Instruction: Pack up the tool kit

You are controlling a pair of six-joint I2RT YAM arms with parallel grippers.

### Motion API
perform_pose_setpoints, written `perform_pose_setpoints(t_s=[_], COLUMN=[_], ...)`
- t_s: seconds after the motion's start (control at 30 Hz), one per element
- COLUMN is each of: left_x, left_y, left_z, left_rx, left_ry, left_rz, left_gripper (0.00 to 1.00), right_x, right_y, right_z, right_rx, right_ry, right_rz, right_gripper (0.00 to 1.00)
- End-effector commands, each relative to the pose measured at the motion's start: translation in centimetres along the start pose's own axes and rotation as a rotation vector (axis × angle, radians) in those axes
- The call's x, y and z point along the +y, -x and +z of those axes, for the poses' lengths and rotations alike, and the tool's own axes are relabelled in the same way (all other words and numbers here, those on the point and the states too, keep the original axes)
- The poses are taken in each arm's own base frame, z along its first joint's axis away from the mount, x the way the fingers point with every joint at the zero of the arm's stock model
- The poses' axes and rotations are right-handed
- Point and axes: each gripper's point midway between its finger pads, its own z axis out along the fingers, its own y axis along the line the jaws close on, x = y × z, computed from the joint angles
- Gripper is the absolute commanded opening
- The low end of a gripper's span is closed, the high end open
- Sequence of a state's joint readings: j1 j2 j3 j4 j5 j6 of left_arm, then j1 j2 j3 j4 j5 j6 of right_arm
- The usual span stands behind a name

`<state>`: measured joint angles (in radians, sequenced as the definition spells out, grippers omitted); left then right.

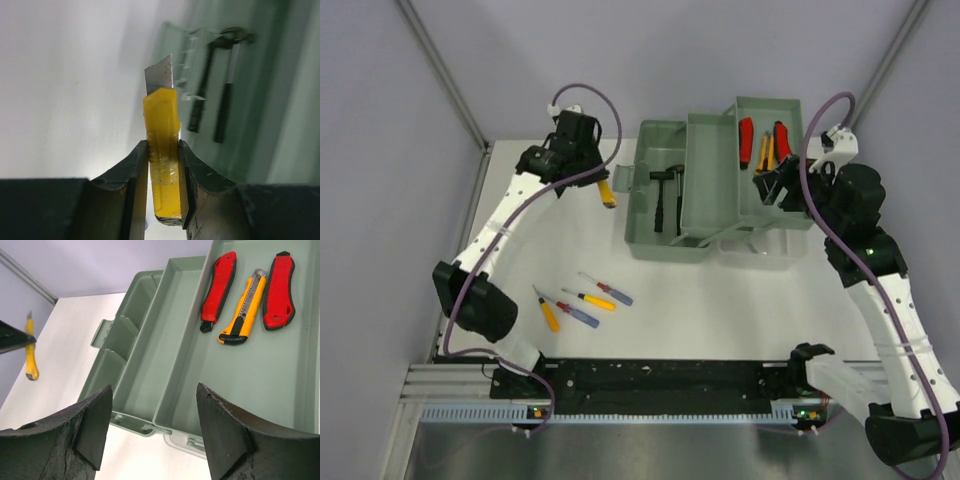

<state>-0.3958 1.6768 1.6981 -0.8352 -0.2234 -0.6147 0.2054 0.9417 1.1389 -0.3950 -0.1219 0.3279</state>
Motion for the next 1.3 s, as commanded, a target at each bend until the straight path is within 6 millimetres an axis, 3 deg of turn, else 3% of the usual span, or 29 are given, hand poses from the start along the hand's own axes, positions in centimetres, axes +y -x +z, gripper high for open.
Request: perform_pose_setpoints(t_s=[0.0, 0.2, 0.3, 0.37, 0.5, 0.6, 0.83, 1.07, 1.17, 1.27], left_x=[-7.5, -18.2, -21.4, -22.4, -23.3, -23.2, -23.0, -22.6, -22.4, -22.3], left_y=[3.3, 3.0, 2.5, 2.4, 2.0, 1.5, 0.0, -0.7, -0.9, -1.1], left_z=[-6.9, -10.9, -12.3, -13.4, -15.5, -15.9, -15.8, -16.8, -16.9, -17.2], left_rx=[-0.112, -0.122, -0.098, -0.088, -0.084, -0.073, -0.036, -0.022, -0.021, -0.016], left_ry=[-0.301, -0.666, -0.811, -0.873, -0.921, -0.903, -0.872, -0.875, -0.874, -0.880], left_rz=[0.049, 0.094, 0.077, 0.055, 0.024, -0.022, -0.047, -0.057, -0.050, -0.045], left_gripper=[0.00, 0.00, 0.00, 0.00, 0.00, 0.00, 0.00, 0.00, 0.00, 0.00], right_x=[1.6, 1.9, 3.8, 5.3, 8.8, 10.9, 13.4, 14.3, 14.8, 15.0], right_y=[3.9, 4.6, 3.9, 3.2, 2.4, 1.4, 0.3, -0.7, -0.9, -1.3], right_z=[-2.7, -4.7, -5.1, -5.2, -5.3, -5.0, -2.7, 0.5, 1.0, 1.7], right_rx=[-0.112, -0.152, -0.115, -0.079, -0.029, 0.001, 0.041, 0.105, 0.110, 0.135], right_ry=[0.031, 0.032, 0.142, 0.231, 0.448, 0.604, 0.652, 0.576, 0.568, 0.559], right_rz=[0.007, 0.022, -0.005, -0.010, 0.016, 0.050, 0.045, 0.070, 0.072, 0.079], right_gripper=[0.67, 0.67, 0.67, 0.68, 0.72, 0.78, 0.80, 0.65, 0.46, 0.37])
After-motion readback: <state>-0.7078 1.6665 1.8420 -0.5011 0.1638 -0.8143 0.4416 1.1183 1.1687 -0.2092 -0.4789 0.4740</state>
